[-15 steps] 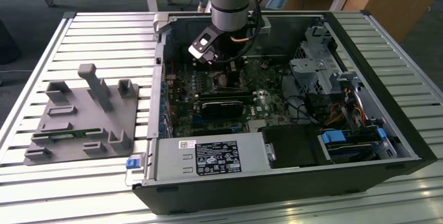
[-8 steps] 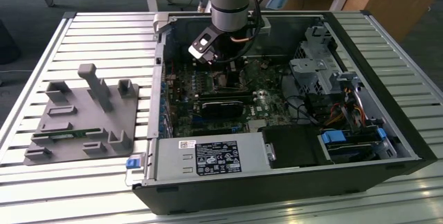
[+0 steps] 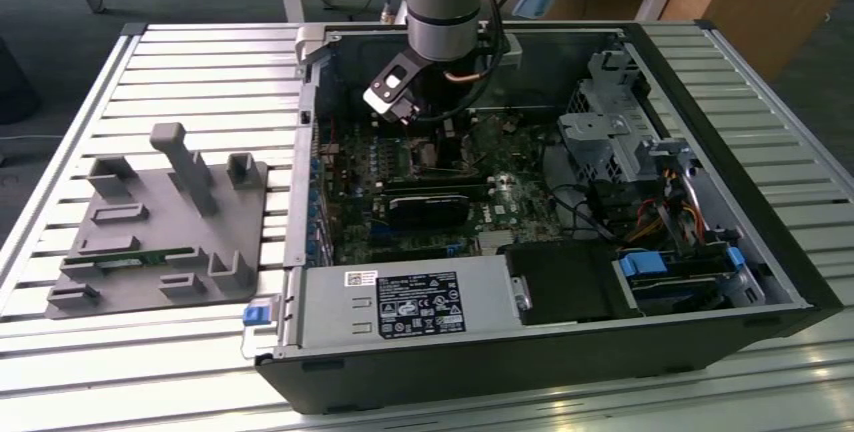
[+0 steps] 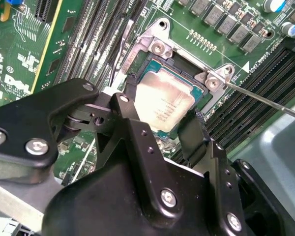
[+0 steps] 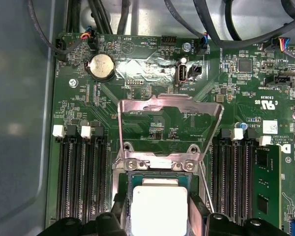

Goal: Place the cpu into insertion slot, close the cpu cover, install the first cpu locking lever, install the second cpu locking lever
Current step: 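Place the cpu into insertion slot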

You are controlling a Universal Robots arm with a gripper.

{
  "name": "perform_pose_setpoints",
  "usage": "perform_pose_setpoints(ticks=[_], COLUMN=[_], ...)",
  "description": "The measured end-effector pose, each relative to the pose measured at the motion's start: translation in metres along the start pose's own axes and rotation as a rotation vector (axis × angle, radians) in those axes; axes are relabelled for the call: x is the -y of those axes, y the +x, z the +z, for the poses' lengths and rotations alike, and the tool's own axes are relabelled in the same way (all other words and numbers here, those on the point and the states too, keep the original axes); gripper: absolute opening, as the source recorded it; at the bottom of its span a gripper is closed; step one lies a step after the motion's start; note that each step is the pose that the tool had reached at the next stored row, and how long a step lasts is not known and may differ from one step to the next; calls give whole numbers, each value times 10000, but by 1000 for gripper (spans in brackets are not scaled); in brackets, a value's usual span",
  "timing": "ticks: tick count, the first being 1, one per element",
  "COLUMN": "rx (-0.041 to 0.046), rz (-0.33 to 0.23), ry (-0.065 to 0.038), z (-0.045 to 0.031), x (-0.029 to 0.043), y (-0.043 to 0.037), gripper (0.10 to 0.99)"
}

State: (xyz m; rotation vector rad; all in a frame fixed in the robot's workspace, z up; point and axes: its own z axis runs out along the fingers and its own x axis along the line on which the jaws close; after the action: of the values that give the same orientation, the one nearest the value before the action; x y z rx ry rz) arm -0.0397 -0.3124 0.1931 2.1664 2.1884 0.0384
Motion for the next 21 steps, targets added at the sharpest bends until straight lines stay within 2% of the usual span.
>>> perform_pose_setpoints(ticks=[9, 11, 12, 13, 14, 17, 18, 19, 20, 21], rx=[-11, -11, -11, -13, -13, -13, -12, -14, -16, -19], rz=[1, 1, 0, 0, -1, 0, 0, -1, -1, -2], ry=[1, 6, 12, 12, 13, 34, 63, 83, 98, 104], z=[-91, -115, -120, -121, -121, -120, -120, -121, -121, -122], x=[-5, -7, -8, -8, -8, -15, -23, -28, -32, -33], y=[-3, -3, -4, -7, -10, -18, -19, -20, -20, -20], gripper=[596, 471, 471, 412, 412, 239, 239, 180, 180, 122])
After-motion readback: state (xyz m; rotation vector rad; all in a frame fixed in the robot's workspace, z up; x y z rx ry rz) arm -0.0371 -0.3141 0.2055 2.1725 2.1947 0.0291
